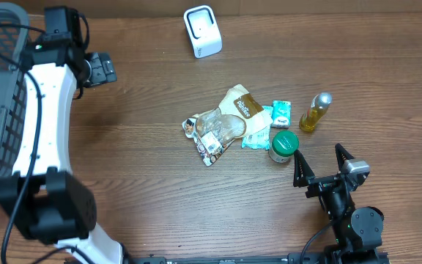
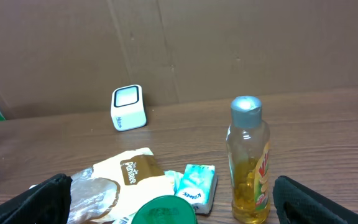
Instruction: Scan the item barcode
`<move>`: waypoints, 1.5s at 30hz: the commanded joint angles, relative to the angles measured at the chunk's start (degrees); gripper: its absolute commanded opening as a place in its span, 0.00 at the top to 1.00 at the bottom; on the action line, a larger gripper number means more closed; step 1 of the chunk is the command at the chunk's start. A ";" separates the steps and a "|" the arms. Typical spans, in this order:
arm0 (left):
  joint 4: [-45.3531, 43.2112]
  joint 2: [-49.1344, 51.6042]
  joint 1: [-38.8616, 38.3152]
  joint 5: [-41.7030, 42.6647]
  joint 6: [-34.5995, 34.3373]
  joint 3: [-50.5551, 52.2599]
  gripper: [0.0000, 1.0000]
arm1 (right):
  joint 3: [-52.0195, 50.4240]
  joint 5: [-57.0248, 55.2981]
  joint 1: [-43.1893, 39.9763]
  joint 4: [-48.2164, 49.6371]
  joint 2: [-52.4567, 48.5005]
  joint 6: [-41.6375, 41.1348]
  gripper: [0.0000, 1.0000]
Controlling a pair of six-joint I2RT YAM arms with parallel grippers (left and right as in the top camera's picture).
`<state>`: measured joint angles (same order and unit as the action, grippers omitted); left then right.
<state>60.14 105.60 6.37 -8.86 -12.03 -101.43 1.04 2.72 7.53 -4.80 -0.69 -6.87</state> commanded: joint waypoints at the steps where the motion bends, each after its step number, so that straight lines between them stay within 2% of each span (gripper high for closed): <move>1: -0.11 -8.81 -0.44 -0.33 0.00 -1.05 0.00 | -0.59 -0.46 -0.26 0.15 0.52 -0.42 0.00; 10: -0.11 -28.24 -0.44 -0.33 0.00 -1.05 0.00 | -0.59 -0.46 -0.26 0.15 0.52 -0.42 0.00; 15: -0.04 -35.65 -0.44 -0.33 0.00 -1.05 0.00 | -0.59 -0.46 -0.26 0.15 0.52 -0.42 0.00; 22: 0.50 -38.34 -0.46 -0.35 -0.02 -1.05 0.01 | -0.59 -0.46 -0.26 0.15 0.52 -0.42 0.00; 32: 6.99 -40.33 -0.52 -0.35 0.00 0.61 0.01 | -0.59 -0.46 -0.26 0.15 0.52 -0.42 0.00; 37: 7.23 -43.04 -0.70 -0.48 0.02 6.45 0.00 | -0.59 -0.48 -0.26 0.15 0.52 -0.42 0.00; 45: 7.28 -50.84 -1.27 -0.55 -0.02 22.01 0.01 | -0.59 -0.46 -0.26 0.15 0.52 -0.42 0.00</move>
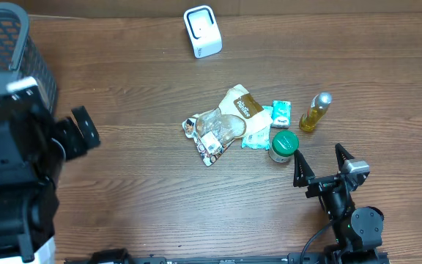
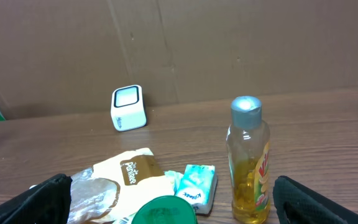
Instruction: Scan the item barcode
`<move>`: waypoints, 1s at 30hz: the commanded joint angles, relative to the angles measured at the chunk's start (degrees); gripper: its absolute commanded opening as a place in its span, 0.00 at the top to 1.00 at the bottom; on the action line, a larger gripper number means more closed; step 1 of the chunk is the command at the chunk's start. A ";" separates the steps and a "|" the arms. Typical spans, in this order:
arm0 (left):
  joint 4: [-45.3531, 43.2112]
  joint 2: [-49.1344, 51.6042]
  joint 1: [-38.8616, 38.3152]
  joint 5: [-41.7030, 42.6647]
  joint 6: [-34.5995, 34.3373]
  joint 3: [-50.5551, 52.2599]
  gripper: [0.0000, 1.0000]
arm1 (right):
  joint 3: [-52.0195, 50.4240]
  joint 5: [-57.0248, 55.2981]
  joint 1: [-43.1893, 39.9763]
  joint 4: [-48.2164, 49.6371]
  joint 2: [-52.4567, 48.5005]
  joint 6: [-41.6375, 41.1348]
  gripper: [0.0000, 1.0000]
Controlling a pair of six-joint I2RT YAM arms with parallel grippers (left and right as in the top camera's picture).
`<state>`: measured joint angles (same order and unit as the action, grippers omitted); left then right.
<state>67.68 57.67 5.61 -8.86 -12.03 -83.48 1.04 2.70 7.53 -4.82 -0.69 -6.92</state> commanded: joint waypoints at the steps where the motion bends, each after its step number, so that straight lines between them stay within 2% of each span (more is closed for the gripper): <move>1: -0.35 -4.20 -0.50 -0.50 -0.04 6.21 0.01 | -0.59 -0.44 -0.26 0.17 0.52 -0.37 0.00; 4: -4.09 -7.82 -0.50 -0.52 -0.02 11.28 0.01 | -0.59 -0.44 -0.26 0.17 0.52 -0.37 0.00; 14: -30.45 -20.17 -0.50 5.57 0.02 22.40 0.00 | -0.59 -0.44 -0.26 0.17 0.52 -0.37 0.00; 30: -63.25 -41.07 -0.50 9.92 0.02 43.15 0.01 | -0.59 -0.44 -0.26 0.17 0.52 -0.37 0.00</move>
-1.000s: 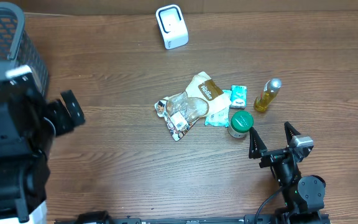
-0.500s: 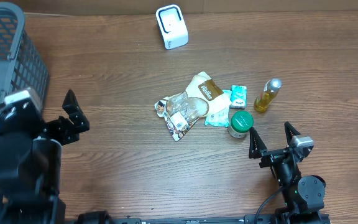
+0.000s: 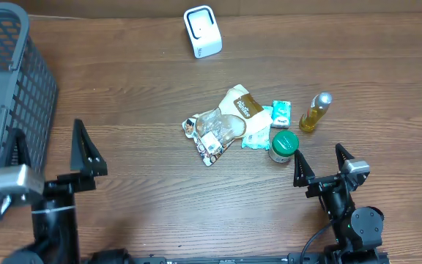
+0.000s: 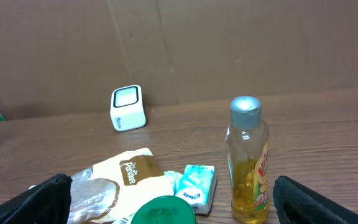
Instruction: Scan the item barcode
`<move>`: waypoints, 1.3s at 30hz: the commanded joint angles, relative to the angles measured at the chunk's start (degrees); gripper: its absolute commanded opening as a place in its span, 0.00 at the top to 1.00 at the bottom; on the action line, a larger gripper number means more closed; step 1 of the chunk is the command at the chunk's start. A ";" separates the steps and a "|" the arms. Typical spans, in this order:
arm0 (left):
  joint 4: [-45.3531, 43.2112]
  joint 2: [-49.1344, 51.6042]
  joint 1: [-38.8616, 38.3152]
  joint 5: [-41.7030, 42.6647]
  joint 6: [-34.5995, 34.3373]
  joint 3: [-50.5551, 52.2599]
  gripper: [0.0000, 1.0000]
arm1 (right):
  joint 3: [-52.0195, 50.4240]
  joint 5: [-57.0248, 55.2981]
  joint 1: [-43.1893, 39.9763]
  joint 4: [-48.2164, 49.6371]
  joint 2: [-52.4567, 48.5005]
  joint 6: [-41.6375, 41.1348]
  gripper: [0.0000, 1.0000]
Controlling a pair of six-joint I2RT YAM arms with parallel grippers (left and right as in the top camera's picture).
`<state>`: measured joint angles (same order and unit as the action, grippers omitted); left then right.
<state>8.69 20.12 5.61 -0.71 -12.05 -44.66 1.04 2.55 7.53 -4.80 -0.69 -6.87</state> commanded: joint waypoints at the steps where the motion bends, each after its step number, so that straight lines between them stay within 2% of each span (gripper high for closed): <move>1: -6.38 -4.63 -0.50 1.86 0.02 5.75 0.01 | -0.59 -0.28 -0.26 0.15 0.52 -0.42 0.00; 12: -30.80 -16.92 -0.52 2.27 0.02 22.14 0.01 | -0.59 -0.28 -0.26 0.15 0.52 -0.42 0.00; 18: -39.52 -19.89 -0.85 2.23 0.09 28.87 0.01 | -0.59 -0.28 -0.26 0.15 0.52 -0.42 0.00; 32: -39.78 -19.91 -2.01 2.25 0.24 40.54 0.00 | -0.59 -0.28 -0.26 0.15 0.52 -0.42 0.00; 39: -34.67 -19.91 -2.01 2.10 1.42 44.09 0.01 | -0.59 -0.28 -0.26 0.15 0.52 -0.42 0.00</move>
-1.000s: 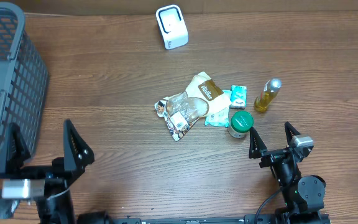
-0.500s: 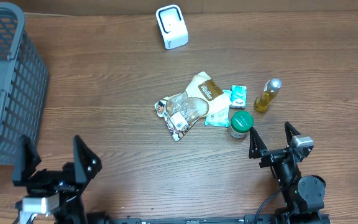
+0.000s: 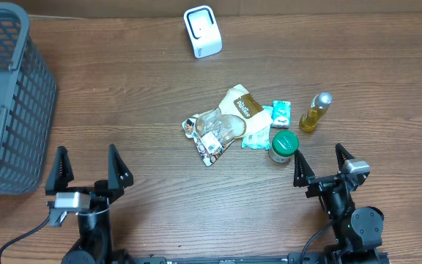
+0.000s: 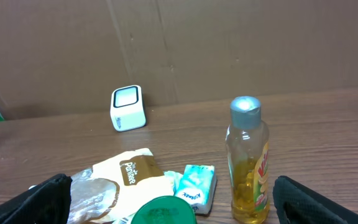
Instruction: Scan the item barcode
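Note:
A white barcode scanner (image 3: 202, 31) (image 4: 128, 108) stands at the table's far edge. A pile of items lies mid-table: a brown-and-white snack bag (image 3: 229, 117) (image 4: 124, 174), a teal tissue pack (image 3: 281, 113) (image 4: 195, 184), a green-lidded jar (image 3: 283, 144) (image 4: 164, 211) and a bottle of yellow liquid (image 3: 315, 111) (image 4: 248, 168). My right gripper (image 3: 319, 165) (image 4: 169, 199) sits open near the front edge, just short of the jar and bottle, holding nothing. My left gripper (image 3: 88, 167) rests open at the front left, far from the pile.
A grey mesh basket (image 3: 6, 95) fills the far left corner. A brown cardboard wall rises behind the scanner in the right wrist view.
My left arm has come down and back: its open gripper was at the front left beside the basket and now sits lower, nearer the front edge. Right arm and items are unchanged.
My left arm first reached up over the basket at the far left. It was then drawn back toward the front left, then stood low with its gripper open, and now rests by the front edge. The right gripper and the pile stayed put throughout.

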`<move>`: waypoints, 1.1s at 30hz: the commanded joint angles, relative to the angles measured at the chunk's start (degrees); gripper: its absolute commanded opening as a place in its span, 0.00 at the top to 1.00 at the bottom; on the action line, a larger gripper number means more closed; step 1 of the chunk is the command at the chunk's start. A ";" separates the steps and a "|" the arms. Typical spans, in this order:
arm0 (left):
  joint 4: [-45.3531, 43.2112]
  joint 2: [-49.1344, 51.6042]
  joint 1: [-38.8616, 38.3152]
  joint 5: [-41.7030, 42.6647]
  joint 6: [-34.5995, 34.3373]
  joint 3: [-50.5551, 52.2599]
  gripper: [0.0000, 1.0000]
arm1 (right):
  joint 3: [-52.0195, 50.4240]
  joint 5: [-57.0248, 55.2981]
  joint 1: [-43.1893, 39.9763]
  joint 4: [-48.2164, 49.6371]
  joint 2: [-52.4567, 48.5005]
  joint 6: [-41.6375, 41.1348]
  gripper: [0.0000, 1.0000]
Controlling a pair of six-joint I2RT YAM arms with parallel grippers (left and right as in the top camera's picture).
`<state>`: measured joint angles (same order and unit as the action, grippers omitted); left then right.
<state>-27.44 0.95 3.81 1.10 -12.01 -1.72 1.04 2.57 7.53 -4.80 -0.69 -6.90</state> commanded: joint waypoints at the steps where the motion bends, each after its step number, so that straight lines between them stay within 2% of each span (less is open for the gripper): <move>1: 3.17 -0.74 -0.22 0.28 2.36 1.36 0.01 | -0.59 -0.31 -0.26 0.15 0.52 -0.39 0.00; 12: 20.24 -0.76 -0.24 0.39 11.74 1.38 0.01 | -0.59 -0.33 -0.26 0.15 0.52 -0.39 0.00; 20: 31.15 -0.76 -0.35 -2.99 12.24 1.40 0.00 | -0.59 -0.31 -0.26 0.15 0.52 -0.39 0.00; 33: 31.80 -0.70 -1.49 -2.97 13.94 1.40 0.00 | -0.59 -0.31 -0.26 0.15 0.52 -0.39 0.00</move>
<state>4.45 0.89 2.66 -1.28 0.60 -0.49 1.04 2.55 7.53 -4.80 -0.69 -6.90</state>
